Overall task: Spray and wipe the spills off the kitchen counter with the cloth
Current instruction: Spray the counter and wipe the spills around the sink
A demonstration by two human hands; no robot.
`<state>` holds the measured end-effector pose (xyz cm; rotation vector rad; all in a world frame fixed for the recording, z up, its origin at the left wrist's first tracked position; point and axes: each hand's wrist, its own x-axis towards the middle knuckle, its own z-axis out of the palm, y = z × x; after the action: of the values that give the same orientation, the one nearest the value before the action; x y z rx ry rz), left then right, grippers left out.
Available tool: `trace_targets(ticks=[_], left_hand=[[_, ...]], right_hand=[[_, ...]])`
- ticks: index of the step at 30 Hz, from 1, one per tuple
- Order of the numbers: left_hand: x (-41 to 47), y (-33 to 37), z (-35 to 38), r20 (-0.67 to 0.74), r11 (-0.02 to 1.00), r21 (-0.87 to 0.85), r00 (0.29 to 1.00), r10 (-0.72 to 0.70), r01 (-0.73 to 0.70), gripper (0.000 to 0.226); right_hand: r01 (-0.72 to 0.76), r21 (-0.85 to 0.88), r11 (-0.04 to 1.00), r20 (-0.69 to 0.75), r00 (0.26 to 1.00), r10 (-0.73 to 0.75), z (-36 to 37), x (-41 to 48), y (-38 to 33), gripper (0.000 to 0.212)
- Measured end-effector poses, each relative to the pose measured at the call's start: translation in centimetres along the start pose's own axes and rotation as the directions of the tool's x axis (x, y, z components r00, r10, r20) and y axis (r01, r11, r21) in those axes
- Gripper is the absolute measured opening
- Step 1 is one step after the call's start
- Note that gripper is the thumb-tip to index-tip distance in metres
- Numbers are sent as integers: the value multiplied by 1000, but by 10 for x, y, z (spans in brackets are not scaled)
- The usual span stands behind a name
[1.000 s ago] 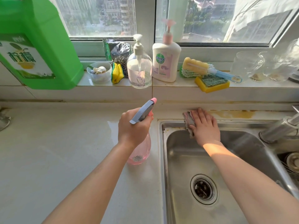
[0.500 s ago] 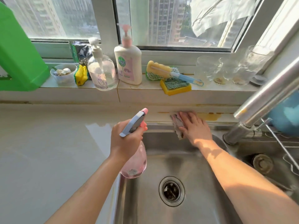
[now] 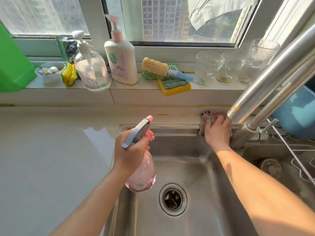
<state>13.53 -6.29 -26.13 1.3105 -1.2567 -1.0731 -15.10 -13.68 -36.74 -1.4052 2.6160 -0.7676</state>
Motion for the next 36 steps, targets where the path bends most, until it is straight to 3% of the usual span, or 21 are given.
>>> trace_targets(ticks=[4, 8, 12, 14, 18, 23, 25, 32, 36], left_hand=[[6, -4, -6, -3, 1000, 14, 1000, 2, -2, 19], [12, -8, -5, -6, 1000, 25, 1000, -13, 13, 18], [12, -10, -8, -2, 999, -4, 999, -45, 45, 18], [11, -10, -12, 0, 999, 4, 999, -43, 43, 18], [12, -12, -19, -36, 998, 3, 997, -68, 68, 20], [14, -12, -18, -54, 997, -6, 995, -83, 82, 29], [13, -8, -14, -36, 997, -13, 996, -82, 82, 19], [9, -4, 0, 4, 999, -13, 999, -53, 53, 21], [6, -4, 6, 12, 998, -21, 999, -53, 53, 20]], right_hand=[[50, -130, 990, 37, 998, -45, 7, -8, -6, 63], [242, -142, 960, 65, 970, -235, 11, -43, -45, 62], [468, -58, 882, 211, 869, -448, 35, -77, -109, 73], [507, -62, 860, 241, 844, -480, 42, -86, -132, 79], [635, -115, 764, 331, 749, -574, 42, -83, -130, 56], [713, -59, 698, 403, 657, -637, 32, -63, -114, 57], [713, -81, 697, 384, 667, -638, 28, -57, -98, 59], [588, -237, 773, 304, 801, -516, 1, -35, -21, 57], [407, -307, 860, 225, 909, -350, -1, -29, 1, 62]])
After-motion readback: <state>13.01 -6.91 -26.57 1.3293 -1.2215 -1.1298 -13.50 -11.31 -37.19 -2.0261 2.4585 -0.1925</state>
